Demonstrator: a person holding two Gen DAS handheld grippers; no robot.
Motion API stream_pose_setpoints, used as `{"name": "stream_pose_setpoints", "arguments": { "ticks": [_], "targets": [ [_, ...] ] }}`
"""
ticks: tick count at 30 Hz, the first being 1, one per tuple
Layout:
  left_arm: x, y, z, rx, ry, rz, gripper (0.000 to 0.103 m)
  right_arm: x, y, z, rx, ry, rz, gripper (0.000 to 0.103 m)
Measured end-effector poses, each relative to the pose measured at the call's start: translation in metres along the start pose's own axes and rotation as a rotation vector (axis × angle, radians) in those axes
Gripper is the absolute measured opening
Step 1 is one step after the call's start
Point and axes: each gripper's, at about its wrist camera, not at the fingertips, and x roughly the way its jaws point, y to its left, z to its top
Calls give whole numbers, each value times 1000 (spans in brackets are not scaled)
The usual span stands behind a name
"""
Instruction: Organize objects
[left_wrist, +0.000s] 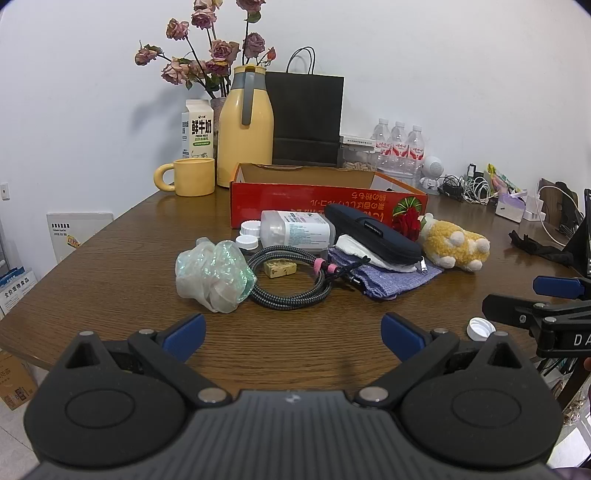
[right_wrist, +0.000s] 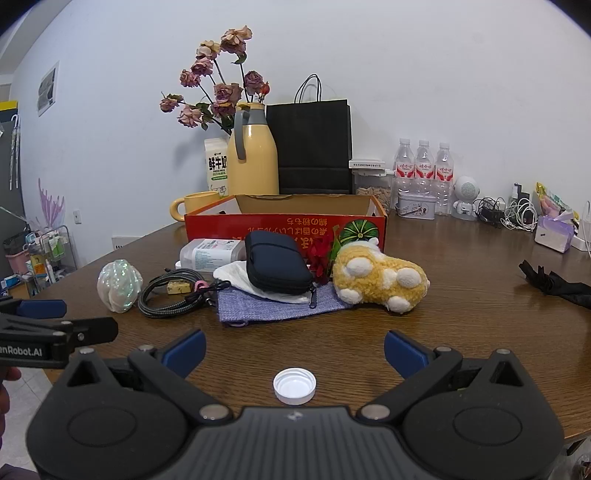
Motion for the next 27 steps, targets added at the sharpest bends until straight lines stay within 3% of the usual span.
{"name": "stream_pose_setpoints", "arguments": {
  "ticks": [27],
  "targets": [
    [-3,2,0,-5,-9,-8,103,-4,3,3,-10,-8,-3,103]
  ]
}}
